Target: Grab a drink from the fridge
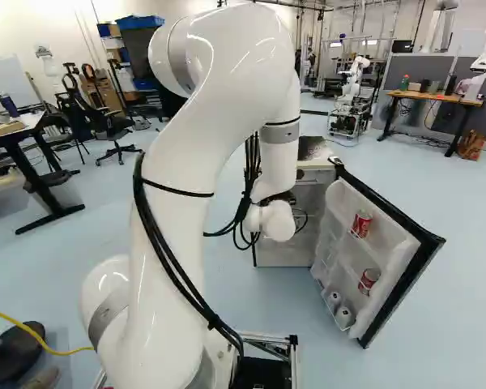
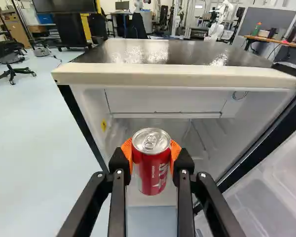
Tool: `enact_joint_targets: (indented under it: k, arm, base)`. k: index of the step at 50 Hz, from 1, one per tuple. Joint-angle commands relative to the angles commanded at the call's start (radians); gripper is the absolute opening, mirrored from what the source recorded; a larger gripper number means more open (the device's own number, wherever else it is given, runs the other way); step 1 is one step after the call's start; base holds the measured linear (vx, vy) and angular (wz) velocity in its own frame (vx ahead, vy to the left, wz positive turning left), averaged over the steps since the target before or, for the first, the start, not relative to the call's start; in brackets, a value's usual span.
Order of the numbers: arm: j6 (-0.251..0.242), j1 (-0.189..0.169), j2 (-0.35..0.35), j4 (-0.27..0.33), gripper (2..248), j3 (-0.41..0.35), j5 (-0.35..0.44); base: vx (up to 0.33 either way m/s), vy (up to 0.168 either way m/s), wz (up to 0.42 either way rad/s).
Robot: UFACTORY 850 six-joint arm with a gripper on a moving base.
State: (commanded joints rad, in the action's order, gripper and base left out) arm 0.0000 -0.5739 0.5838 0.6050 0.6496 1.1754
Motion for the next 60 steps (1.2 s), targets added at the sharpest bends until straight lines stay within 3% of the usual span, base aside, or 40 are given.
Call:
enact_joint_targets:
  k: [60]
  arm:
    - [0.000, -0.008, -0.211, 0.000, 94, -0.092, 0.000]
  base:
    - [0.000, 0.000, 0.000]
